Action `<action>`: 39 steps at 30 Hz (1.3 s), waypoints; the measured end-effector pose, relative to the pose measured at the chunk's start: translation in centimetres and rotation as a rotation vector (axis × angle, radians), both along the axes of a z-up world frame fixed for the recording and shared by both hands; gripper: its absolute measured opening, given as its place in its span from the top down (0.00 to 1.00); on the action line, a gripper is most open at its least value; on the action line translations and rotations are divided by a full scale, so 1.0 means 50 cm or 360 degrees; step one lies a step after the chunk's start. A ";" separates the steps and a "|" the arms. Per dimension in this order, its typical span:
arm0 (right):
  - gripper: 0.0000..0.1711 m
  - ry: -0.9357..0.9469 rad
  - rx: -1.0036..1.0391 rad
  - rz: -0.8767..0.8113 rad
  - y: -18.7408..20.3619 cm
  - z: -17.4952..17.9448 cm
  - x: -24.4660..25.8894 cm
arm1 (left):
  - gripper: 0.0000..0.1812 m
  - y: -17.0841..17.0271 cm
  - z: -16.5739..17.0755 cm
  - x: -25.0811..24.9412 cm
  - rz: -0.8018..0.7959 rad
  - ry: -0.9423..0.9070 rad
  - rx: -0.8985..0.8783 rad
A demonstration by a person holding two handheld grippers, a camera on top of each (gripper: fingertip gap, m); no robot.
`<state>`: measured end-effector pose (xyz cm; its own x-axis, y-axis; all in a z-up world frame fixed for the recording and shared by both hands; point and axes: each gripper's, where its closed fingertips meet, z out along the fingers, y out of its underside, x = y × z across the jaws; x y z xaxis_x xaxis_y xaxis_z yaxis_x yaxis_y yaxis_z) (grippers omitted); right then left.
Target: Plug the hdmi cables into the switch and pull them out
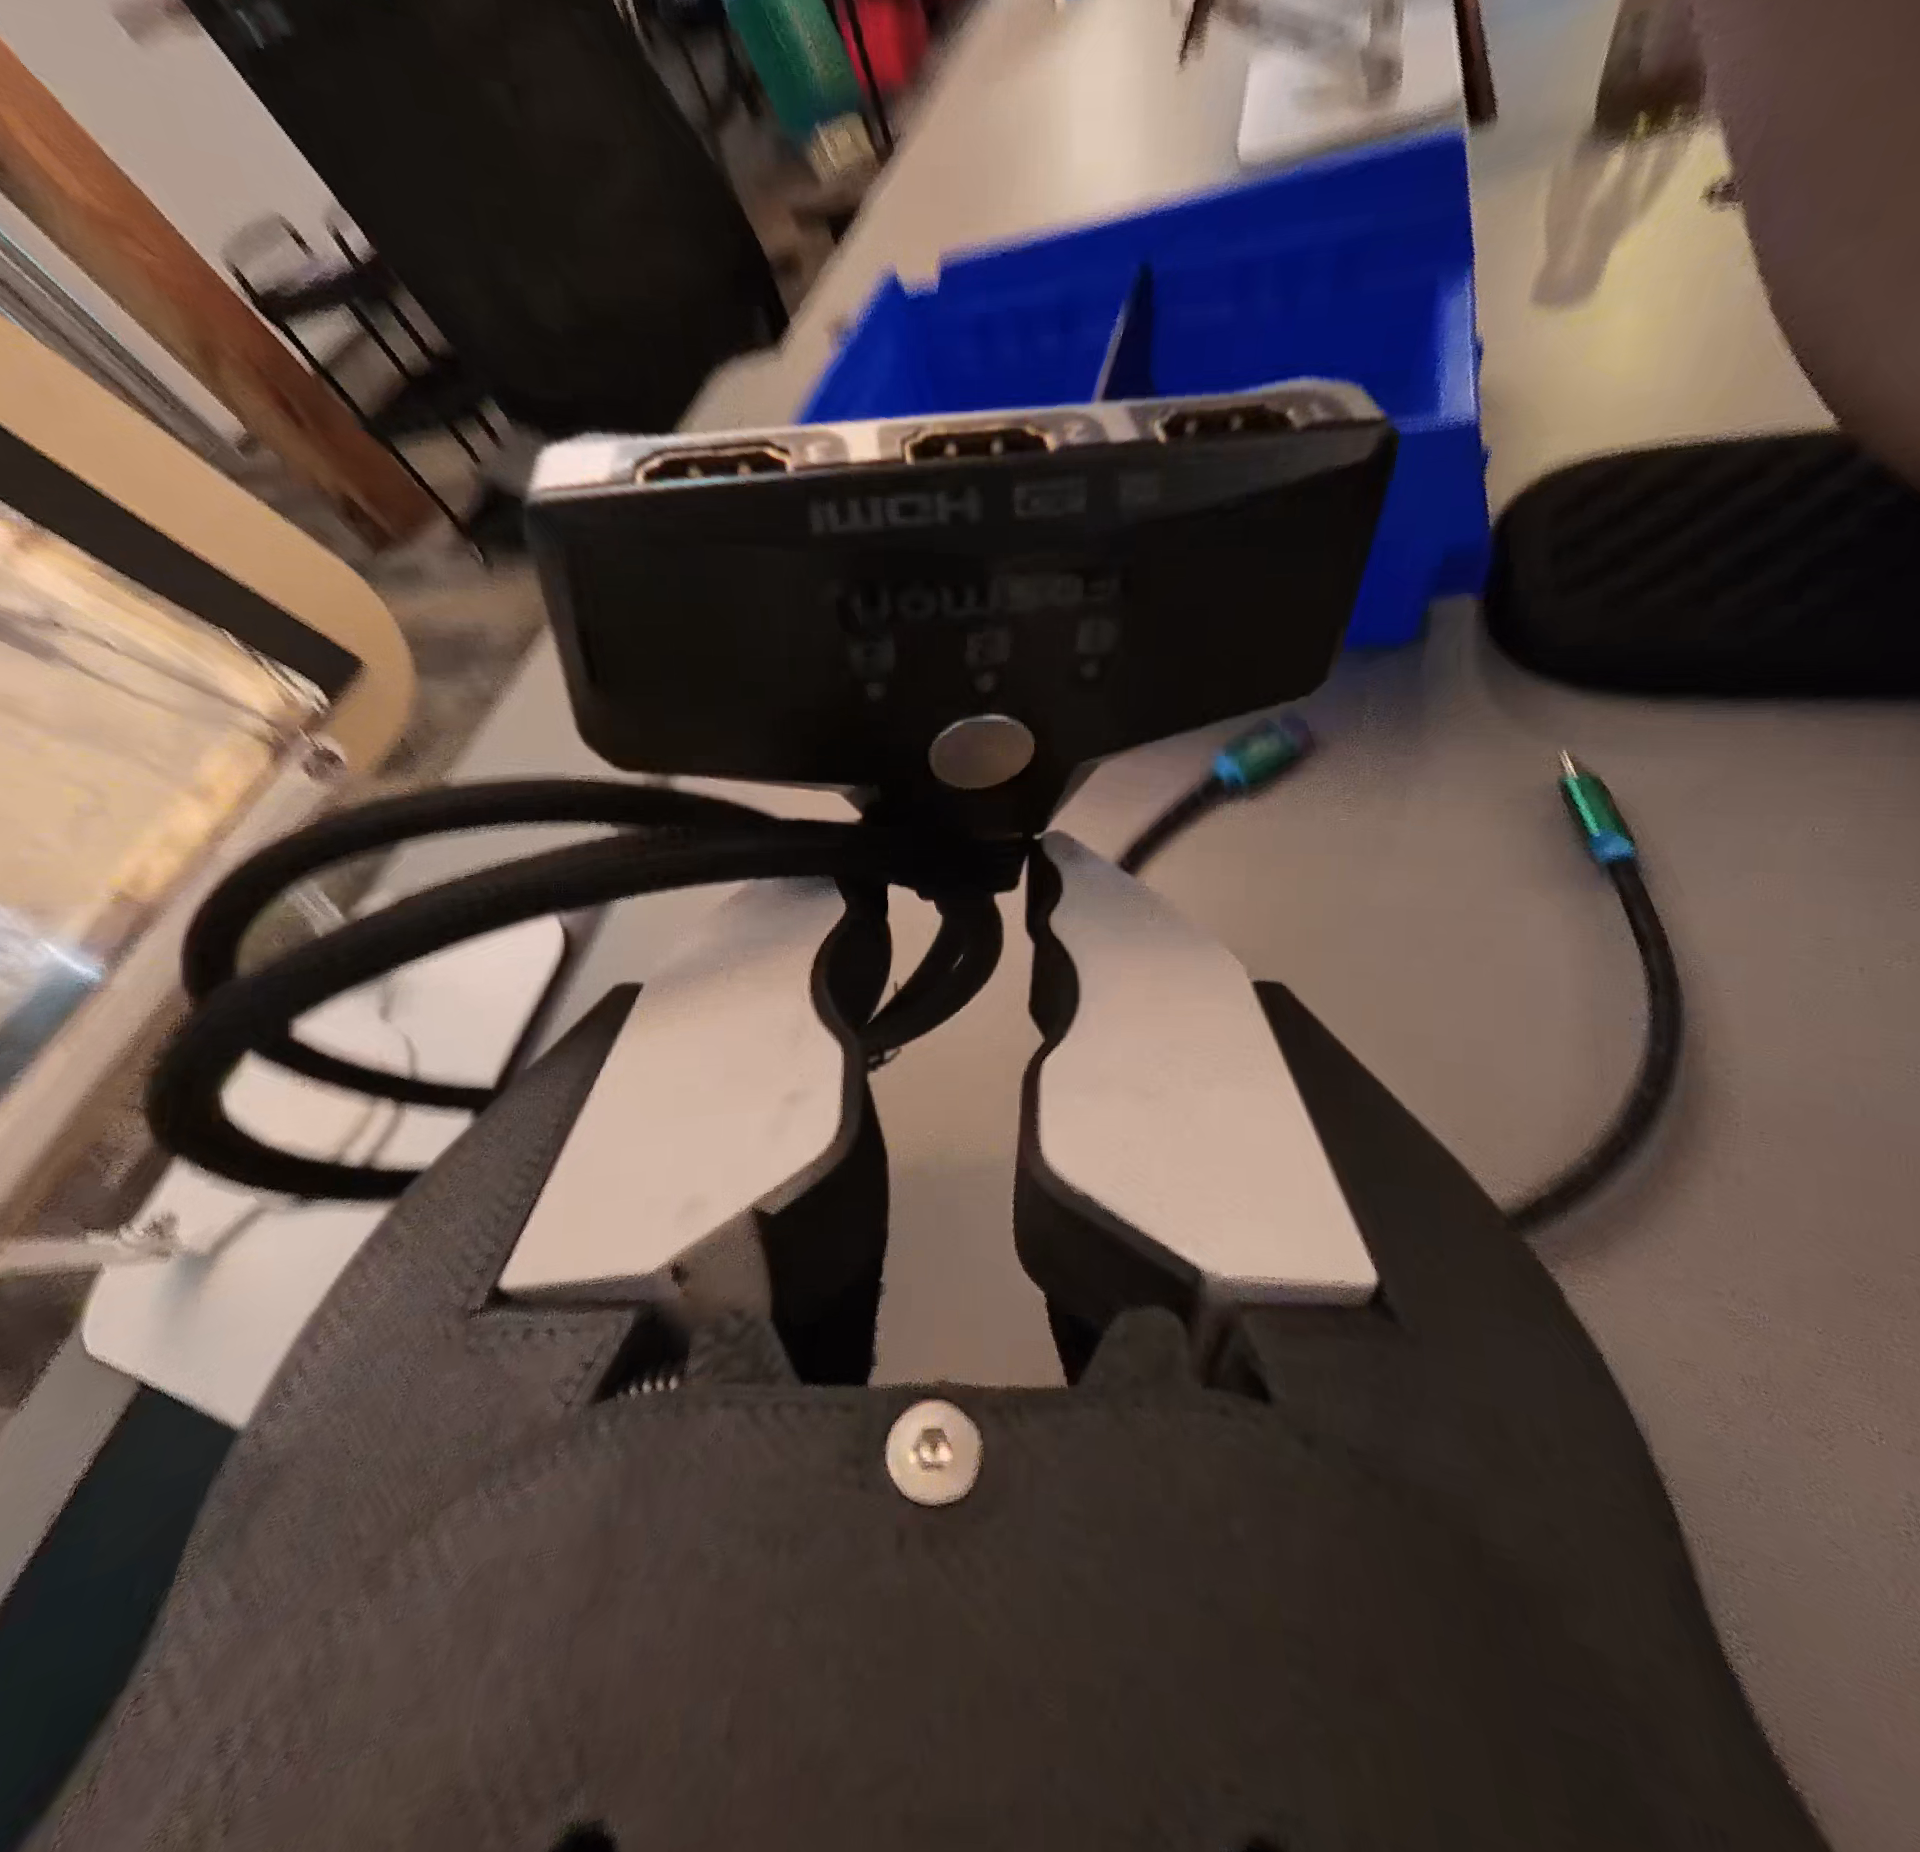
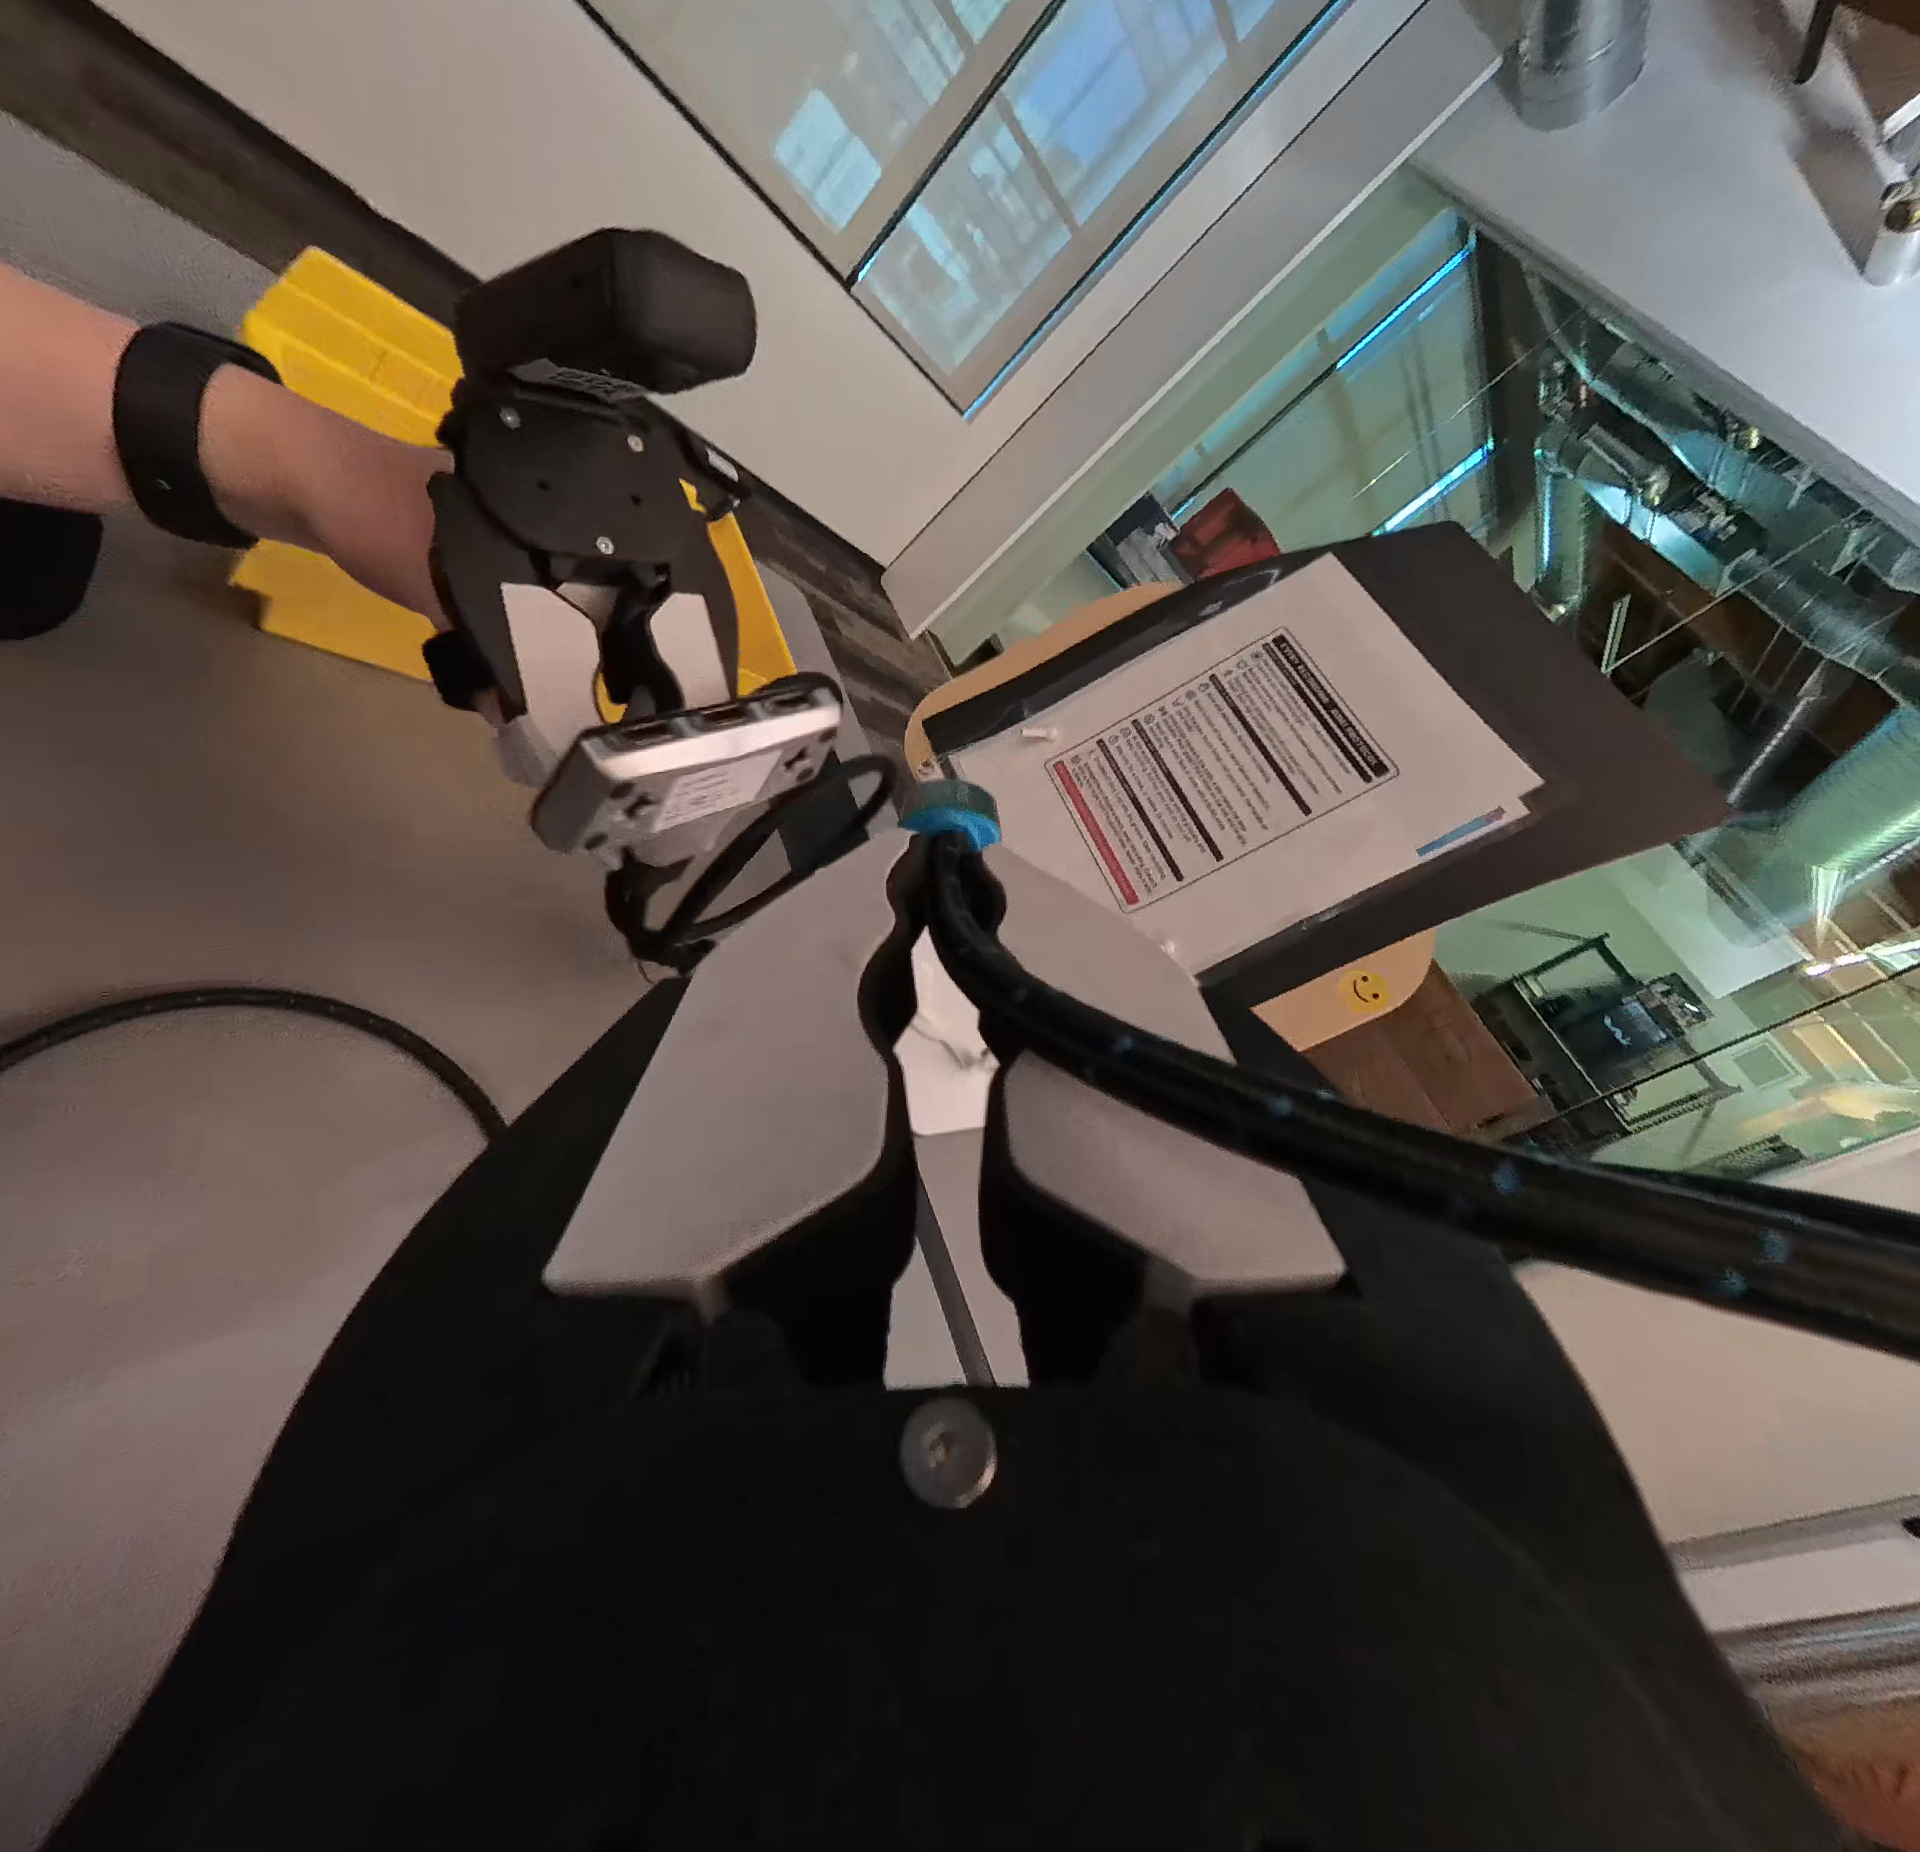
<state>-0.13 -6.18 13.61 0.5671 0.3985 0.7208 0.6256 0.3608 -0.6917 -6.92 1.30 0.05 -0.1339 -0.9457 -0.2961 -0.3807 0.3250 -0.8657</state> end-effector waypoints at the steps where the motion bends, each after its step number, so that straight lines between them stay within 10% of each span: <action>1: 0.96 -0.0014 -0.0002 -0.0017 -0.002 0.001 -0.001 | 0.87 0.002 0.008 0.011 -0.0008 -0.0076 0.0011; 15: 0.96 0.0403 -0.0128 -0.0461 0.168 -0.095 -0.059 | 0.87 -0.020 0.069 -0.011 -0.0188 -0.0500 -0.0544; 39: 0.97 0.0637 -0.0049 -0.0411 0.174 -0.135 -0.131 | 0.79 -0.037 0.134 -0.009 -0.0139 -0.0838 -0.0797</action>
<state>-6.69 2.54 6.87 0.8810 0.2255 0.4158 0.3746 0.2042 -0.9044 -7.36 -0.54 6.78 -0.1741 -0.9770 0.1228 0.1361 -0.1474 -0.9797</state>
